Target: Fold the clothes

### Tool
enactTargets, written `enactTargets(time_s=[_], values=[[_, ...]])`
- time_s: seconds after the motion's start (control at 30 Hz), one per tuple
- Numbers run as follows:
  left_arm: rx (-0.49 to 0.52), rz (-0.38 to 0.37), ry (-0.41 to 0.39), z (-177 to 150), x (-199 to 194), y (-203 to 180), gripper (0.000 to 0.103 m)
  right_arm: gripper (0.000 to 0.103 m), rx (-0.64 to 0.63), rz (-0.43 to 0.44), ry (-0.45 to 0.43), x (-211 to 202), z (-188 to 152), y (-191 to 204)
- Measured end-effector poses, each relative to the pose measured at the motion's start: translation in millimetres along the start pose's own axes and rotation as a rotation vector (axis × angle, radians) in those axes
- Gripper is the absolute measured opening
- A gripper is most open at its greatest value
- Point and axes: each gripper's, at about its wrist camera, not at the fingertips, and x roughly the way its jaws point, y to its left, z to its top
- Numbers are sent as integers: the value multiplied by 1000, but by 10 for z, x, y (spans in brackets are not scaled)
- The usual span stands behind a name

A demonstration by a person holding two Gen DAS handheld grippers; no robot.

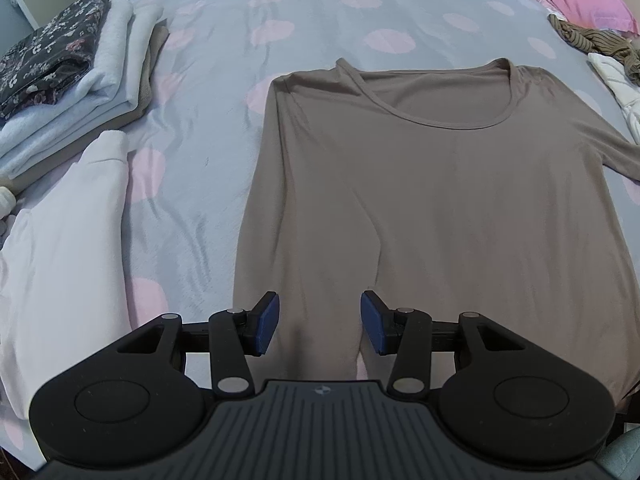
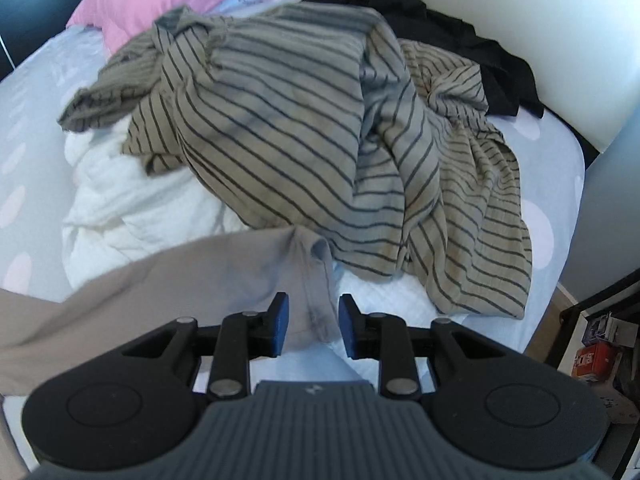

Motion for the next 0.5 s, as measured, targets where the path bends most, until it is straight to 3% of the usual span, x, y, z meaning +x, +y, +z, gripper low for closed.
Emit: enactTargets(time_s=[0.1, 0.27, 0.33, 0.5], values=[[-4, 5, 0, 7, 2, 6, 43, 35, 37, 4, 44, 138, -26, -61], [13, 14, 11, 12, 41, -26, 43, 32, 63, 25, 86, 269, -36, -144], [22, 15, 14, 14, 55, -37, 43, 9, 58, 56, 94, 289, -38, -167], [34, 11, 4, 12, 30, -61, 43, 2, 91, 63, 59, 159, -39, -228]])
